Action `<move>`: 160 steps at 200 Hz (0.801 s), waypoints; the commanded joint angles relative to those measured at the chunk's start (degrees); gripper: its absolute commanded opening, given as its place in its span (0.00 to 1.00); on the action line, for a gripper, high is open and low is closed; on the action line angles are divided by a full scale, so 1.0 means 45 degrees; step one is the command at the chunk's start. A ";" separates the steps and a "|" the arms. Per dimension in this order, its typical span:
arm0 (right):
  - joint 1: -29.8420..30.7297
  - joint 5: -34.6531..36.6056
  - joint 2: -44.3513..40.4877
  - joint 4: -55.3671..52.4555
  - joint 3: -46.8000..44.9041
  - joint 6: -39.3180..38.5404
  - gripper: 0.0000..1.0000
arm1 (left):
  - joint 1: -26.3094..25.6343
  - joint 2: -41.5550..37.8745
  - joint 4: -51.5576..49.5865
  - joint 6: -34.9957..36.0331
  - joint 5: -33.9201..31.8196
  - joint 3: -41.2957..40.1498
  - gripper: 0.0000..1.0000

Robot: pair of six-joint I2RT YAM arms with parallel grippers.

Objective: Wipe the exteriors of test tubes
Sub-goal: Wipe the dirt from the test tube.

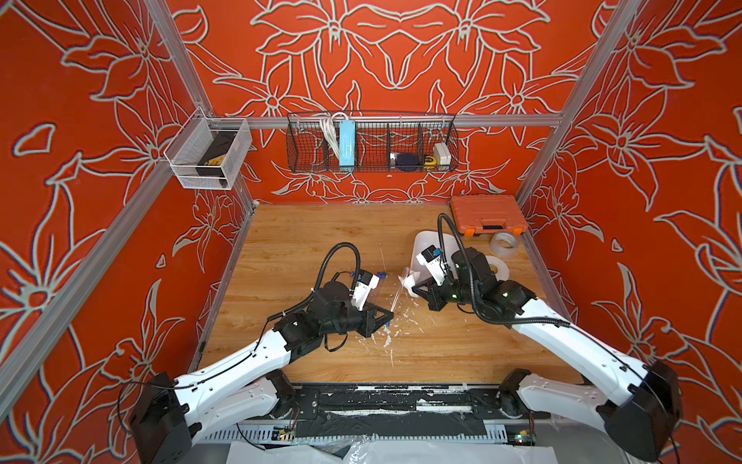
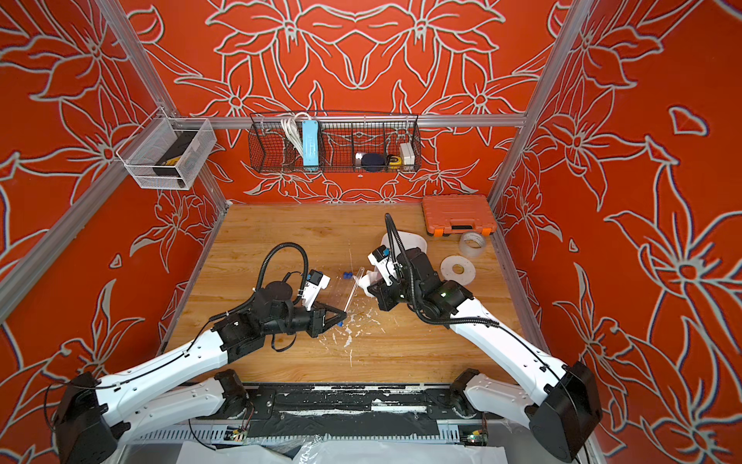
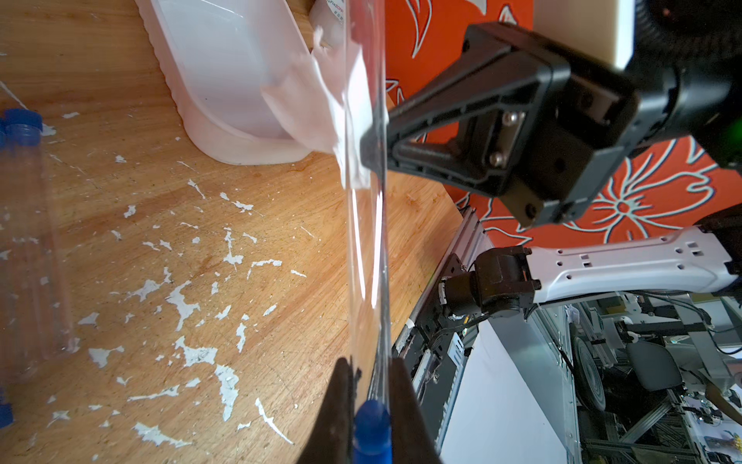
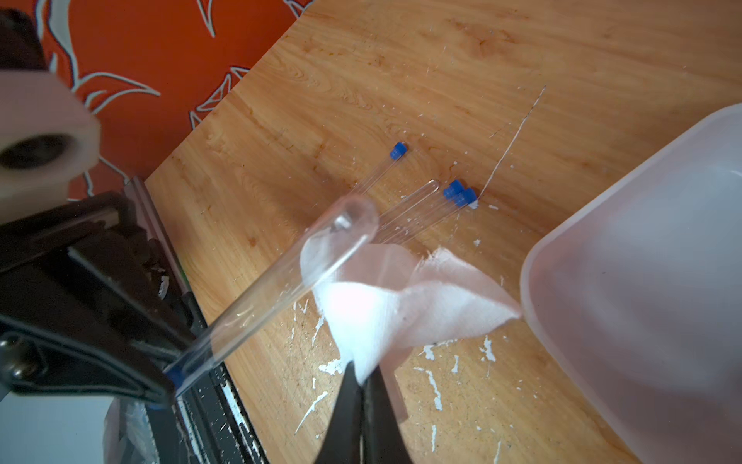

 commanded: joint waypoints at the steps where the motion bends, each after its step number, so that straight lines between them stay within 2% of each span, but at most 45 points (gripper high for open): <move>1: 0.0624 -0.0163 -0.0377 0.0615 -0.0332 0.0448 0.00 | -0.0059 0.0131 0.0377 0.0189 -0.0077 0.0033 0.10; 56: 0.2229 0.0341 0.0362 0.1185 -0.0209 0.0883 0.00 | -0.0069 0.0292 0.0477 0.0245 -0.0217 0.0227 0.10; 91: 0.2305 0.0432 0.0659 0.1427 -0.0009 0.0808 0.00 | -0.0059 0.0701 0.0351 0.0297 -0.0204 0.0364 0.10; 160: 0.1919 0.1226 0.1016 0.0124 0.1287 -0.0156 0.00 | -0.0066 0.0505 0.0048 0.0396 -0.0395 0.0267 0.10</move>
